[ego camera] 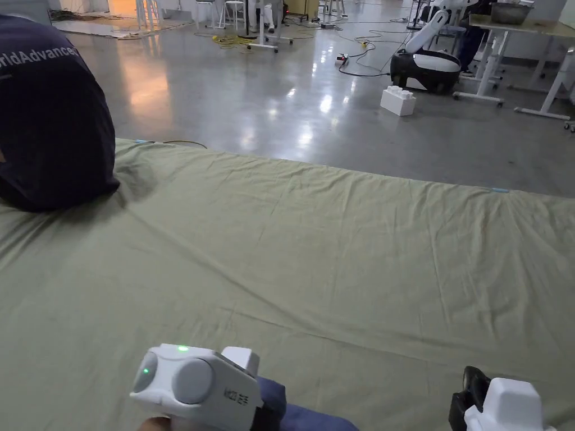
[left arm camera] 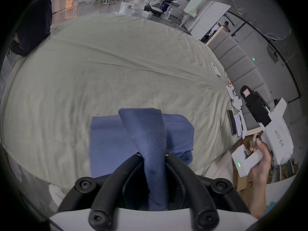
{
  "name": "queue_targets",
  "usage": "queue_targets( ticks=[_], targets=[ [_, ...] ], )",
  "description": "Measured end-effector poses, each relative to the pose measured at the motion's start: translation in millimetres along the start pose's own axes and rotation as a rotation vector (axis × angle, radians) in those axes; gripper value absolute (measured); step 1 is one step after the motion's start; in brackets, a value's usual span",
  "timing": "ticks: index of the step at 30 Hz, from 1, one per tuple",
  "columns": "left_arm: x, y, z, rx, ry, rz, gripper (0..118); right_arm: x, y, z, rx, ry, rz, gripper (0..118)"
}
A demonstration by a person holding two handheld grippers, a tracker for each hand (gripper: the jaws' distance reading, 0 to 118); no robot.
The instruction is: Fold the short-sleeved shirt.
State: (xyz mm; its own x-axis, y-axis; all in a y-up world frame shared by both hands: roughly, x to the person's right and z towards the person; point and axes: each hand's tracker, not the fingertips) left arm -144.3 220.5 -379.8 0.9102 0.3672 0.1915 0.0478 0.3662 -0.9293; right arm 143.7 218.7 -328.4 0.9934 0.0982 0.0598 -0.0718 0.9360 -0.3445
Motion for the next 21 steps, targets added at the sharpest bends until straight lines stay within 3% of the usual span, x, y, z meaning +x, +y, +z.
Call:
queue_targets(
  ticks=[3,11,13,17,21],
  targets=[
    [19.9,-1.3,-29.9,-0.029,-0.006,0.025,11,4.8,-1.3,2.1,-0.005,-0.008,0.002,0],
    [52.1,-18.4,-31.3,-0.064,0.011,0.071,14,19.3,-5.5,7.1,-0.019,-0.035,0.002,0],
    [23.4,2.2,-45.9,-0.066,-0.025,0.102,25,21.9,-6.0,8.1,-0.022,-0.041,0.003,0],
    [9.3,7.4,-26.3,0.002,-0.152,0.121,68,26.9,-6.0,10.6,-0.021,-0.049,0.000,0],
    [-5.9,7.0,2.0,0.069,-0.227,0.115,69,29.9,-4.8,13.1,-0.018,-0.054,-0.005,0]
  ],
)
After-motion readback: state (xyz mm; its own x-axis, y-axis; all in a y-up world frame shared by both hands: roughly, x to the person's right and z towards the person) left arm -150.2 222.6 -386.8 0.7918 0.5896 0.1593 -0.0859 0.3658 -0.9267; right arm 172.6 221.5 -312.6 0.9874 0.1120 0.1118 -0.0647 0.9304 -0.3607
